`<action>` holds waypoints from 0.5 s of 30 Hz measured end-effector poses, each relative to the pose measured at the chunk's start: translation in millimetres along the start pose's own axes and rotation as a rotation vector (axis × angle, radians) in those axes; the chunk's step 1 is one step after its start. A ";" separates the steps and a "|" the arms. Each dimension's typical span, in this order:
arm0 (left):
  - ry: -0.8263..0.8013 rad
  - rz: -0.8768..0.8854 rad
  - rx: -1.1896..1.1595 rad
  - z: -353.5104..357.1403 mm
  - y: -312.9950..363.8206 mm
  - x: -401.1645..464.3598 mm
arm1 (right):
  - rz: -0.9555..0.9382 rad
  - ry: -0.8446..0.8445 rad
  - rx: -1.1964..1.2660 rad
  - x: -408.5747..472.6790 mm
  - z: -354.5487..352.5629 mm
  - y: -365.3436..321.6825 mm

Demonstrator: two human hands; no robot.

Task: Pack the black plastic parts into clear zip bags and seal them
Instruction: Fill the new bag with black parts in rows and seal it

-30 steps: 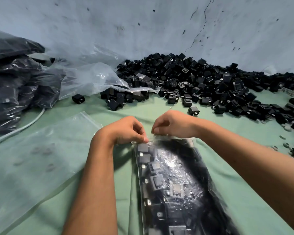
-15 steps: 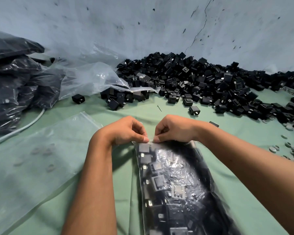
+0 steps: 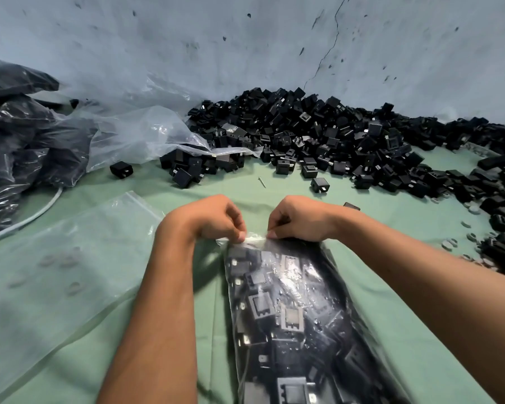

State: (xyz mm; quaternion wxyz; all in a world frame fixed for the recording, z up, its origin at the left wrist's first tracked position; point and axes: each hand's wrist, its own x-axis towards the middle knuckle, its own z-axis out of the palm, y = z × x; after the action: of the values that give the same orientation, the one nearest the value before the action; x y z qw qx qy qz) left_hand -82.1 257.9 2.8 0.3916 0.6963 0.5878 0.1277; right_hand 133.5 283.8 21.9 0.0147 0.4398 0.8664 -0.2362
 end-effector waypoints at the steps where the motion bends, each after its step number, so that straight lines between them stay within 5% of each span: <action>1: 0.019 0.020 0.027 6.1 8.2 3.5 | -0.004 0.025 0.008 -1.5 2.6 0.2; 15: 0.007 0.058 0.049 24.7 26.1 16.7 | 0.045 0.104 -0.007 -9.3 7.2 20.4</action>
State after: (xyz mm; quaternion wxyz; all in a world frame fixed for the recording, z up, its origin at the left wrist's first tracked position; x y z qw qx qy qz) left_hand -42.9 263.4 -0.1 0.3686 0.7221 0.5714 0.1270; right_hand 153.6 284.1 9.6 -0.0237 0.4707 0.8567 -0.2095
